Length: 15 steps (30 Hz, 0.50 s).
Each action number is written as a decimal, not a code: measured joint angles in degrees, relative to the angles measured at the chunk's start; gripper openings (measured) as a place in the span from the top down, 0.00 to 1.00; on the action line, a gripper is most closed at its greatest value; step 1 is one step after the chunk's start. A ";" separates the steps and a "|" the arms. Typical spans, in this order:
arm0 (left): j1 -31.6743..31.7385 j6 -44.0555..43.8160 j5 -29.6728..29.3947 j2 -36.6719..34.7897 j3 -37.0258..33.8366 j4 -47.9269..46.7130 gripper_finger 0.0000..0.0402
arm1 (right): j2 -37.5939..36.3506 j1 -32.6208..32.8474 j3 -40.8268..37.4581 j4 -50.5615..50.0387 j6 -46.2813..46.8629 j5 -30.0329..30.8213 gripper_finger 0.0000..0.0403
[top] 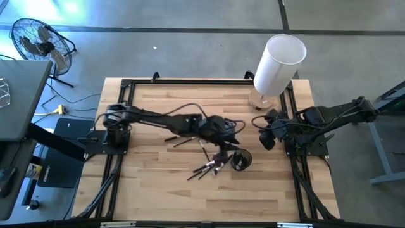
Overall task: Put items in baskets/containers
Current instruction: Put the eyeshadow brush into the mesh organizer
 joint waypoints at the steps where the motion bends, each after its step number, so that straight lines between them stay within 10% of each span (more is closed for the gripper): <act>1: -0.37 1.24 0.00 -1.32 -0.05 -2.27 0.76 | 0.00 0.00 0.00 -0.01 0.00 -0.17 1.00; 7: -2.01 6.65 -0.06 -11.69 -10.85 0.14 0.98 | 1.37 1.42 0.00 5.40 2.74 1.68 1.00; 15: -1.98 -4.89 -0.44 -31.59 -42.56 19.56 0.99 | 14.05 7.62 0.63 23.30 2.58 8.48 1.00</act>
